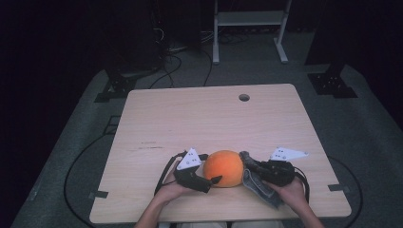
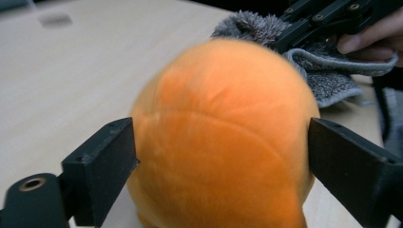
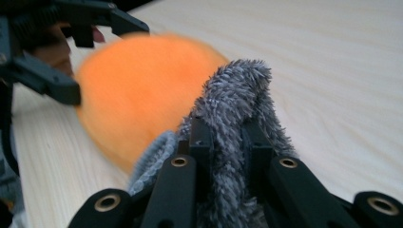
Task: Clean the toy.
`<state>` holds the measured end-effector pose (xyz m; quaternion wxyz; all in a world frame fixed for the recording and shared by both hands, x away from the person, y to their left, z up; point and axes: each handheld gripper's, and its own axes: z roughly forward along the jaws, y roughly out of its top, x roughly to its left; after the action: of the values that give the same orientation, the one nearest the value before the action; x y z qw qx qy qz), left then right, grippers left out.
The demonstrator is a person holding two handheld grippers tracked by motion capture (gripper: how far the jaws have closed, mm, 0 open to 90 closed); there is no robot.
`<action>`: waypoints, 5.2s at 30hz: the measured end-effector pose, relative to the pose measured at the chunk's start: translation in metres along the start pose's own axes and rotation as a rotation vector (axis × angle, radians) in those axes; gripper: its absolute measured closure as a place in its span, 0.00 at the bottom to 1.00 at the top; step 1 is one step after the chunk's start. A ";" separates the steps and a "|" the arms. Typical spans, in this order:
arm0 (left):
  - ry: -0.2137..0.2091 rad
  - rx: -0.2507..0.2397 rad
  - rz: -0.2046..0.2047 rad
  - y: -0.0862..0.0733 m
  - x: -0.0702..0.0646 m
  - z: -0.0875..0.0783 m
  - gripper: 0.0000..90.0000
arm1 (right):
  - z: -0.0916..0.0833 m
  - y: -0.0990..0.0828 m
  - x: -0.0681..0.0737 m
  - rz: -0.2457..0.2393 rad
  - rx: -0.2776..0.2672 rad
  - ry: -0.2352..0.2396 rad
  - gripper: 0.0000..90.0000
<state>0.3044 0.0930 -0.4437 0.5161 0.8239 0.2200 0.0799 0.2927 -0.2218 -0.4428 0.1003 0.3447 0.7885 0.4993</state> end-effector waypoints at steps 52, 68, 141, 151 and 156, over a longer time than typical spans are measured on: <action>-0.058 0.044 0.050 0.007 -0.013 0.005 0.22 | -0.003 0.030 0.046 -0.242 0.017 0.126 0.86; 0.002 0.078 0.082 0.003 -0.012 0.006 0.22 | -0.009 0.012 0.020 -0.171 -0.001 0.093 0.86; 0.176 0.043 0.389 0.008 -0.052 0.018 0.32 | -0.010 0.013 0.027 -0.171 -0.059 0.007 0.86; 0.098 -0.015 0.210 0.014 -0.038 0.011 0.16 | -0.011 0.014 0.031 -0.217 -0.041 0.013 0.86; 0.102 -0.009 0.160 0.012 -0.033 0.014 0.28 | -0.015 0.013 0.021 -0.180 -0.037 -0.043 0.86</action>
<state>0.2836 0.0622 -0.4362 0.4999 0.8314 0.1790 0.1636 0.2755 -0.2157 -0.4200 0.1682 0.2811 0.8046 0.4953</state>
